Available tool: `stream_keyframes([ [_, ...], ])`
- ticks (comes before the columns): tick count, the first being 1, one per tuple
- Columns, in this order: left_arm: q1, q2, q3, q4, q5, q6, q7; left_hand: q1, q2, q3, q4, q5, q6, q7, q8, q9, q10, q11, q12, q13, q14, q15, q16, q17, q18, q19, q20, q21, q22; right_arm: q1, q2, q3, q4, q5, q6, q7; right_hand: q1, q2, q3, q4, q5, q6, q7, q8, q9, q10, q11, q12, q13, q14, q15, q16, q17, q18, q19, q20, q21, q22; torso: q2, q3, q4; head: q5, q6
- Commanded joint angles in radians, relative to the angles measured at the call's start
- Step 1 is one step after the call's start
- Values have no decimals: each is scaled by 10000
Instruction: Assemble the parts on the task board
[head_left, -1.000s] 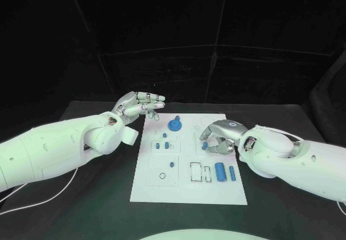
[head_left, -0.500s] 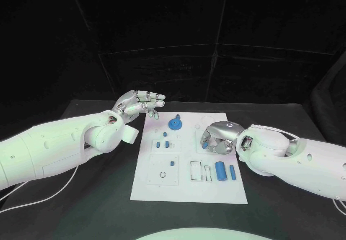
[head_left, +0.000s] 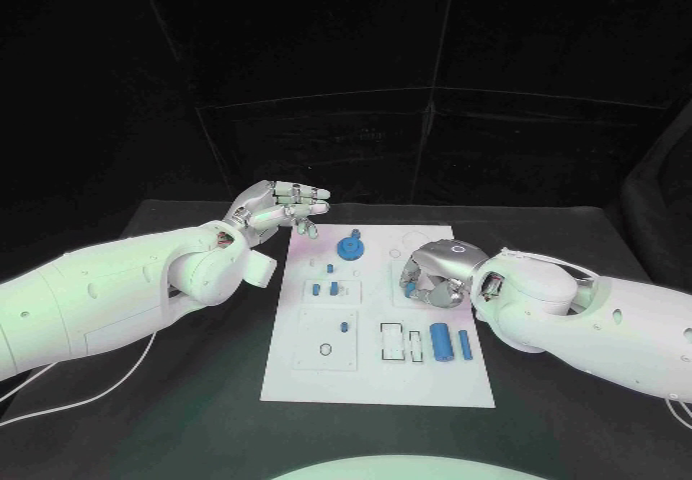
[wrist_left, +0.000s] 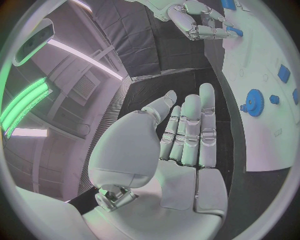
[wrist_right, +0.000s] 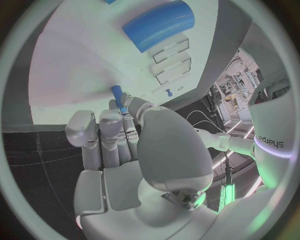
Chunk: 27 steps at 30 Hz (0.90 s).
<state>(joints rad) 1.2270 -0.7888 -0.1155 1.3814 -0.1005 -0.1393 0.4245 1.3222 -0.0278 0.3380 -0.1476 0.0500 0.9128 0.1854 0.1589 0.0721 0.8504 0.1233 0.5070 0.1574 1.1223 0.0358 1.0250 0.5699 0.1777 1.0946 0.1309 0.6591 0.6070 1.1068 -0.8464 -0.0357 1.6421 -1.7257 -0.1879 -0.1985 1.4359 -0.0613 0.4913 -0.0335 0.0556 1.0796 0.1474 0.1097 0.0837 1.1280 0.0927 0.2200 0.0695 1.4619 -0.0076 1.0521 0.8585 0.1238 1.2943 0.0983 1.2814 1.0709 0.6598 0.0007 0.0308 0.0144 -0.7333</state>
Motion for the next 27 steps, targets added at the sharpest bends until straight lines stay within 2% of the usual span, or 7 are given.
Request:
stream_keyframes([
  [1, 14, -8, 8, 11, 38, 109, 54, -53, 40, -50, -12, -14, -32, -3, 37, 5, -49, 1, 15, 16, -77, 25, -2, -9, 51, -5, 46, -35, -17, 11, -120, 3, 158, -303, -710, -96, 108, 119, 132, -23, -25, 93, -1, 43, 25, 280, -174, 31, 9, 113, -30, 95, 86, -207, 82, -13, 91, 101, -4, -9, 15, 2, -5],
  [7, 14, -42, 8, 4, 38, 98, 55, -33, 52, -48, -25, -14, -27, -4, 51, 8, -62, 0, 37, 20, -83, 23, 3, -19, 53, -4, 44, -40, -22, 10, -496, 6, 656, -244, -1135, -82, 110, 49, 233, -93, -22, 83, 11, 30, 18, 311, -172, -30, 6, 109, -34, 140, 117, -214, 92, -29, 132, 147, -24, -8, -15, 28, -19],
  [11, 13, -47, 8, -8, 38, 100, 61, -33, 52, -48, -25, -14, -27, -4, 51, 8, -62, 0, 37, 20, -83, 23, 3, -19, 53, -4, 44, -40, -22, 9, -717, 11, 1196, -86, -1504, 58, 107, 16, 288, -125, -7, 66, 22, 16, 11, 313, -162, -68, 4, 108, -29, 176, 152, -219, 99, -30, 156, 176, -22, 4, -6, 34, -2],
  [16, 11, -35, 7, -28, 38, 108, 68, -33, 52, -48, -25, -14, -27, -4, 51, 8, -62, 0, 37, 20, -83, 23, 3, -19, 53, -4, 44, -40, -22, 8, -754, 19, 1818, 265, -1866, 438, 42, -65, 412, -163, 151, 46, 51, -6, -1, 328, -138, -157, 3, 104, -9, 251, 216, -228, 108, -18, 210, 237, -27, 0, 2, 43, 4],
  [20, 10, -23, 7, -38, 38, 114, 67, -33, 52, -48, -25, -14, -27, -4, 51, 8, -62, 0, 37, 20, -83, 23, 3, -19, 53, -4, 44, -40, -22, 7, -588, 20, 1955, 445, -1863, 590, 13, -91, 428, -165, 190, 46, 54, -8, -2, 335, -133, -177, 3, 100, -6, 258, 216, -228, 102, -14, 216, 241, -16, -8, 26, 60, 0],
  [24, 5, -8, 7, -35, 37, 134, 84, -22, 60, -47, -32, -14, -22, -5, 61, 11, -71, 0, 50, 22, -87, 22, 5, -25, 53, -3, 44, -43, -24, -14, -51, 15, 1836, 703, -1654, 879, -2, -105, 432, -166, 204, 44, 58, -10, -3, 335, -129, -189, 3, 99, -3, 266, 223, -227, 98, -12, 217, 240, -14, -19, 26, 95, -21],
  [27, 2, 5, 7, -39, 37, 143, 88, -22, 60, -47, -32, -14, -22, -5, 61, 11, -71, 0, 50, 22, -87, 22, 5, -25, 53, -3, 44, -43, -24, -119, 388, 10, 1681, 848, -1447, 1087, -19, -118, 439, -168, 227, 35, 64, -16, -6, 327, -124, -209, 1, 97, 0, 277, 231, -227, 95, -9, 221, 242, -6, -20, 33, 149, -59],
])
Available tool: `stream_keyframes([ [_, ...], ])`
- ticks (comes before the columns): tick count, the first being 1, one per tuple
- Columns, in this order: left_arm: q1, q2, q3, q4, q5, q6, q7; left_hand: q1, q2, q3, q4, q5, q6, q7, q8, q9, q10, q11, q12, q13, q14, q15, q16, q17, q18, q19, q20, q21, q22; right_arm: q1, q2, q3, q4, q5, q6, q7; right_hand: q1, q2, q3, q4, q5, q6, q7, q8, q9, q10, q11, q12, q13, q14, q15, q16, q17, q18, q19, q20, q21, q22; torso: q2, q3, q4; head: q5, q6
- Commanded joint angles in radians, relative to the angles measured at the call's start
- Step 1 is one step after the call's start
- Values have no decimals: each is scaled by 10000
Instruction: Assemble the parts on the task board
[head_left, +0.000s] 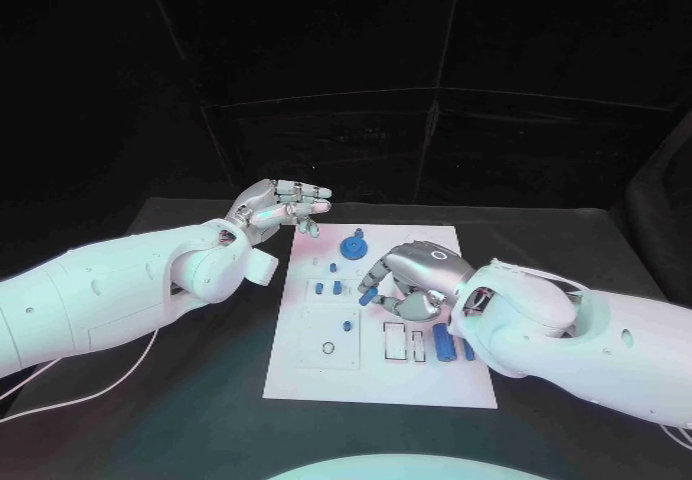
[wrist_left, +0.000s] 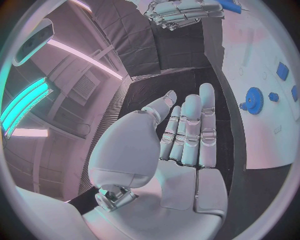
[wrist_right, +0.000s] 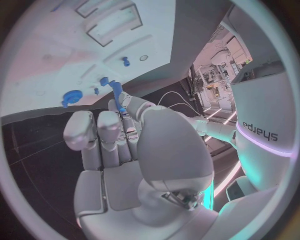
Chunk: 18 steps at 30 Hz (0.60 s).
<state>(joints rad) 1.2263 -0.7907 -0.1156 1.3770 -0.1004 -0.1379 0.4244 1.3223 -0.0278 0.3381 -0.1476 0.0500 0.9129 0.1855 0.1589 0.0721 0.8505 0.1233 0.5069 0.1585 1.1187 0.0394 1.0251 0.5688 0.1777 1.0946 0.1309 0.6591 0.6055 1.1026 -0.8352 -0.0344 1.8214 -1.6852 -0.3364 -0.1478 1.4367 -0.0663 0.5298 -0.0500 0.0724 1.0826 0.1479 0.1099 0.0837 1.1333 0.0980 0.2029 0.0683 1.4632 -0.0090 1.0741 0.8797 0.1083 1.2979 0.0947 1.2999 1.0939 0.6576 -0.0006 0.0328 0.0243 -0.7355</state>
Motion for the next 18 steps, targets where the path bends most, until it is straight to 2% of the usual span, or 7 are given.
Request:
stream_keyframes([
  [1, 9, 33, 8, 3, 36, 134, 89, -22, 60, -48, -32, -14, -23, -6, 61, 11, -71, 0, 50, 11, -51, -14, 5, -14, 54, -3, 44, -43, -9, -128, 428, -6, -173, 493, 123, 655, -35, -72, 55, -2, 66, 1, 62, -20, -7, 270, -174, -45, 11, 83, 16, 59, 20, -73, 60, 28, 39, 17, 21, -8, -7, 86, -51],
  [10, 9, 86, 9, 9, 36, 153, 87, -22, 60, -48, -32, -14, -23, -6, 61, 11, -71, 0, 50, 11, -51, -14, 5, -14, 54, -3, 44, -43, -9, -556, 1347, -18, -701, 669, 751, 999, -156, -113, 10, 33, 171, -16, 75, -31, -13, 266, -160, -107, 11, 82, 34, 109, 61, -74, 49, 46, 54, 31, 17, -9, -19, 236, -159],
  [13, 9, 91, 9, 9, 36, 153, 88, -22, 60, -48, -32, -14, -23, -6, 61, 11, -71, 0, 50, 11, -51, -14, 5, -14, 54, -3, 44, -43, -9, -626, 1550, -20, -869, 550, 913, 948, -168, -120, 1, 35, 184, -17, 75, -32, -13, 268, -159, -114, 11, 81, 35, 111, 60, -74, 47, 48, 54, 31, 17, -1, -28, 271, -171],
  [18, 10, 107, 9, 11, 36, 164, 85, -22, 60, -48, -32, -14, -23, -6, 61, 11, -71, 0, 50, 11, -51, -14, 5, -14, 54, -3, 44, -43, -9, -678, 1814, -20, -1109, 368, 1074, 763, -209, -142, -29, 44, 207, -21, 76, -34, -14, 271, -157, -132, 12, 76, 38, 111, 51, -69, 31, 53, 46, 14, 19, -1, -5, 294, -204],
])
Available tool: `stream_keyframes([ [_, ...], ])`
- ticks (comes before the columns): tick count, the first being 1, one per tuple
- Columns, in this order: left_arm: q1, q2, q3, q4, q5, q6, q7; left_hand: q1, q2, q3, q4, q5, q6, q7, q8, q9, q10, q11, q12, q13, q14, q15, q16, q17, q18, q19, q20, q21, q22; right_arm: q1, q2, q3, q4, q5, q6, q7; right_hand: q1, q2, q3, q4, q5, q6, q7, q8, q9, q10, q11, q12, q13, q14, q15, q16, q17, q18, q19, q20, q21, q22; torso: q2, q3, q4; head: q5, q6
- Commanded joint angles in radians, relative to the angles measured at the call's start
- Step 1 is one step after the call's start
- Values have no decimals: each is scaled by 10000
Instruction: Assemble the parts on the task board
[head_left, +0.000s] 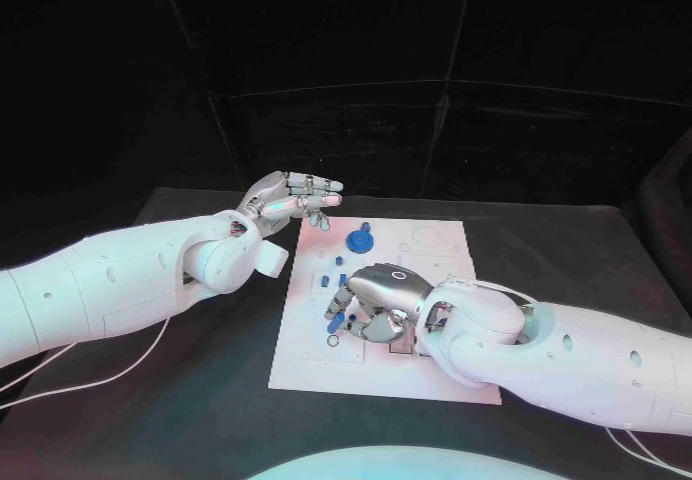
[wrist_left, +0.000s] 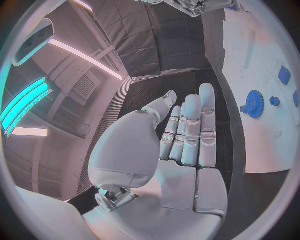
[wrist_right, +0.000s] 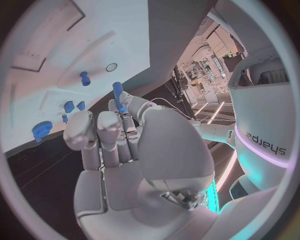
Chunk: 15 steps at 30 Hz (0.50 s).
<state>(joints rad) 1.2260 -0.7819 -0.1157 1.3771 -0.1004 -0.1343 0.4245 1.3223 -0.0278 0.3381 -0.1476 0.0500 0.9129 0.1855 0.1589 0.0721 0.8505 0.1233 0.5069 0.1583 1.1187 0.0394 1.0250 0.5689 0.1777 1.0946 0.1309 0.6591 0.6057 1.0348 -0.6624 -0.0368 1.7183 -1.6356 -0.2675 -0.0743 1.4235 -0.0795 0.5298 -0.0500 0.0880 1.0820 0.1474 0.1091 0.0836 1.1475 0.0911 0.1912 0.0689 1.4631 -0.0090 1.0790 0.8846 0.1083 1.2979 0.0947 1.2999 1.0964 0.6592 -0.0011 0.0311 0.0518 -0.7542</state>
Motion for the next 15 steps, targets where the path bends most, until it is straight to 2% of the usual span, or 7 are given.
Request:
stream_keyframes([
  [1, 13, 22, 10, 8, 36, 129, 82, -22, 60, -48, -32, -14, -23, -6, 61, 10, -71, 1, 50, 13, -51, -14, 5, -15, 54, -3, 44, -43, -11, -5, 128, 4, -111, -143, 409, -2, -80, -11, -32, 45, 54, -15, 81, -27, -13, 128, -88, -17, 6, 76, 38, 62, 1, -69, 31, 53, 46, -12, 3, 8, 10, 32, -26],
  [15, 13, 48, 10, -7, 36, 146, 72, -22, 64, -53, -34, -14, -25, -4, 68, 11, -81, 2, 65, 15, -57, -13, 8, -22, 53, -3, 44, -47, -14, -82, 414, -4, -338, -558, 969, -283, -108, -12, -49, 56, 72, -12, 78, -25, -12, 132, -89, -30, 7, 72, 40, 65, 0, -68, 25, 56, 45, -15, 10, 8, -8, 84, -118],
])
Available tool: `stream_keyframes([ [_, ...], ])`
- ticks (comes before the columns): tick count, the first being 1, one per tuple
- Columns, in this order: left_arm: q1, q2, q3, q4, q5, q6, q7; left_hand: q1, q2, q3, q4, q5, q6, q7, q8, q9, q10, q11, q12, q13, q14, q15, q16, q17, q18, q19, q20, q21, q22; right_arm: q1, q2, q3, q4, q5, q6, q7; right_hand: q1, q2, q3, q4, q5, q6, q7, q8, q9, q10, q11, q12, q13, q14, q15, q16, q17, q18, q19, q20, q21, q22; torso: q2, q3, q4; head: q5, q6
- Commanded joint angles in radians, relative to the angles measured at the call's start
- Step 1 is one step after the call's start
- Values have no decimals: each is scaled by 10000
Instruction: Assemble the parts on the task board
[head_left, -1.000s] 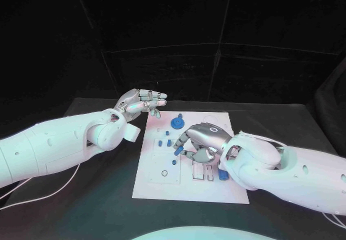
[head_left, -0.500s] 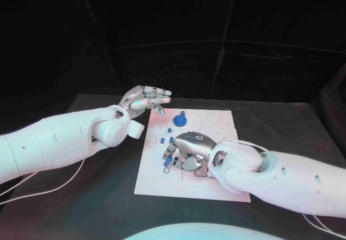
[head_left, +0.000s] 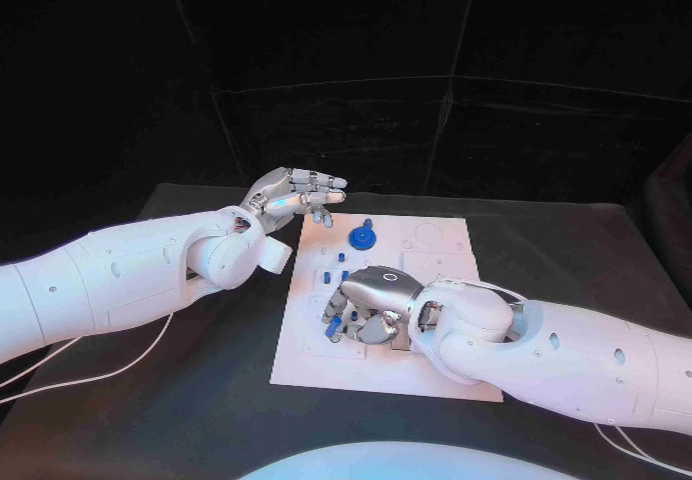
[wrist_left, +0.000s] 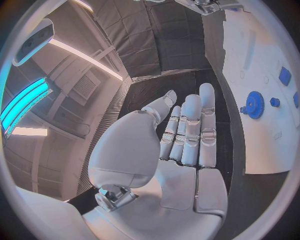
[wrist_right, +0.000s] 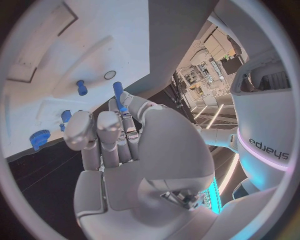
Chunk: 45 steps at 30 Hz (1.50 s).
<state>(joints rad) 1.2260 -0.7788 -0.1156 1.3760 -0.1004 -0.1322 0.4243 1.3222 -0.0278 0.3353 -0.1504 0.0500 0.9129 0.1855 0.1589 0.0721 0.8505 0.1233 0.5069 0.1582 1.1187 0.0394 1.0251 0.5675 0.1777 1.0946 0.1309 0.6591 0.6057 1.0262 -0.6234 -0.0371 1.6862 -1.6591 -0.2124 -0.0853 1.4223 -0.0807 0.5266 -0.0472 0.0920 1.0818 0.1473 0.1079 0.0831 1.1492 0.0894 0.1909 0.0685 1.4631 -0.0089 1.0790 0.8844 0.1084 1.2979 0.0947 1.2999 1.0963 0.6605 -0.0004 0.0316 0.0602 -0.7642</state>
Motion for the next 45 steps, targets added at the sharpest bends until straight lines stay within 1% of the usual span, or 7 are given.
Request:
stream_keyframes([
  [1, 13, 18, 9, 3, 36, 126, 74, -22, 64, -25, -6, -14, -25, -4, 68, 11, -82, 2, 65, 16, -57, -13, 8, -8, 53, -3, 44, -47, -14, 1, 36, -2, -32, -368, 459, -212, -102, 2, -21, 30, 35, -7, 76, -11, -7, 119, -74, -29, 12, 71, 39, 67, 2, -68, 24, 57, 45, -14, -1, 2, -16, 0, -25],
  [7, 13, 20, 9, -7, 36, 128, 70, -22, 64, -25, -6, -14, -25, -4, 68, 11, -82, 2, 65, 16, -57, -13, 8, -8, 53, -3, 44, -47, -14, -20, 100, -5, -78, -569, 597, -389, -126, -8, -44, 34, 40, 5, 69, -4, -4, 132, -79, -36, 15, 70, 37, 79, 14, -68, 23, 58, 48, -8, -6, 3, 1, -4, -37],
  [24, 13, 10, 9, -12, 36, 129, 62, -22, 64, -25, -6, -14, -25, -4, 68, 11, -82, 2, 65, 16, -57, -13, 8, -8, 53, -3, 44, -47, -14, -39, 257, -11, -205, -959, 1052, -653, -154, -21, -71, 39, 44, 16, 61, 2, -1, 147, -85, -44, 17, 65, 35, 79, 8, -67, 17, 59, 47, -12, -1, 2, -3, 46, -82],
  [36, 13, 14, 9, -21, 37, 150, 49, -22, 64, -25, -6, -14, -25, -4, 68, 11, -82, 2, 65, 16, -57, -13, 8, -8, 53, -3, 44, -47, -14, -58, 381, -16, -195, -1420, 947, -589, -202, -73, -123, 27, 53, -43, 59, -31, -15, 99, -81, -119, 5, 27, 36, 4, -103, -49, -43, 60, 1, -88, -5, -4, -7, 25, -60],
  [39, 13, 14, 9, -21, 37, 158, 44, -22, 64, -25, -6, -14, -25, -4, 68, 11, -82, 2, 65, 16, -57, -13, 8, -8, 53, -3, 44, -47, -14, -60, 416, -17, -202, -1412, 892, -513, -330, -163, -190, 65, 104, -259, 127, -159, -68, -120, -10, -292, -38, -11, 89, -59, -194, -41, -98, 87, -42, -153, -10, -2, -1, 6, -35],
  [42, 13, 12, 9, -22, 37, 162, 41, -22, 64, -25, -6, -14, -25, -4, 68, 11, -82, 2, 65, 16, -57, -13, 8, -8, 53, -3, 44, -47, -14, -60, 426, -19, -214, -1345, 814, -435, -576, -366, -350, 167, 284, -610, 251, -366, -143, -556, 130, -570, -74, -122, 206, -327, -544, 19, -312, 168, -250, -483, -14, -3, 3, 3, -35],
  [45, 13, 8, 9, -20, 37, 171, 33, -22, 64, -25, -6, -14, -25, -4, 68, 11, -82, 2, 65, 16, -57, -13, 8, -8, 53, -3, 44, -47, -14, -60, 431, -21, -232, -1278, 699, -375, -809, -625, -728, 256, 452, -1091, 399, -456, -183, -1269, 314, -886, -60, -453, 347, -1196, -1595, 229, -988, 316, -975, -1561, -9, -9, -4, 4, -18],
])
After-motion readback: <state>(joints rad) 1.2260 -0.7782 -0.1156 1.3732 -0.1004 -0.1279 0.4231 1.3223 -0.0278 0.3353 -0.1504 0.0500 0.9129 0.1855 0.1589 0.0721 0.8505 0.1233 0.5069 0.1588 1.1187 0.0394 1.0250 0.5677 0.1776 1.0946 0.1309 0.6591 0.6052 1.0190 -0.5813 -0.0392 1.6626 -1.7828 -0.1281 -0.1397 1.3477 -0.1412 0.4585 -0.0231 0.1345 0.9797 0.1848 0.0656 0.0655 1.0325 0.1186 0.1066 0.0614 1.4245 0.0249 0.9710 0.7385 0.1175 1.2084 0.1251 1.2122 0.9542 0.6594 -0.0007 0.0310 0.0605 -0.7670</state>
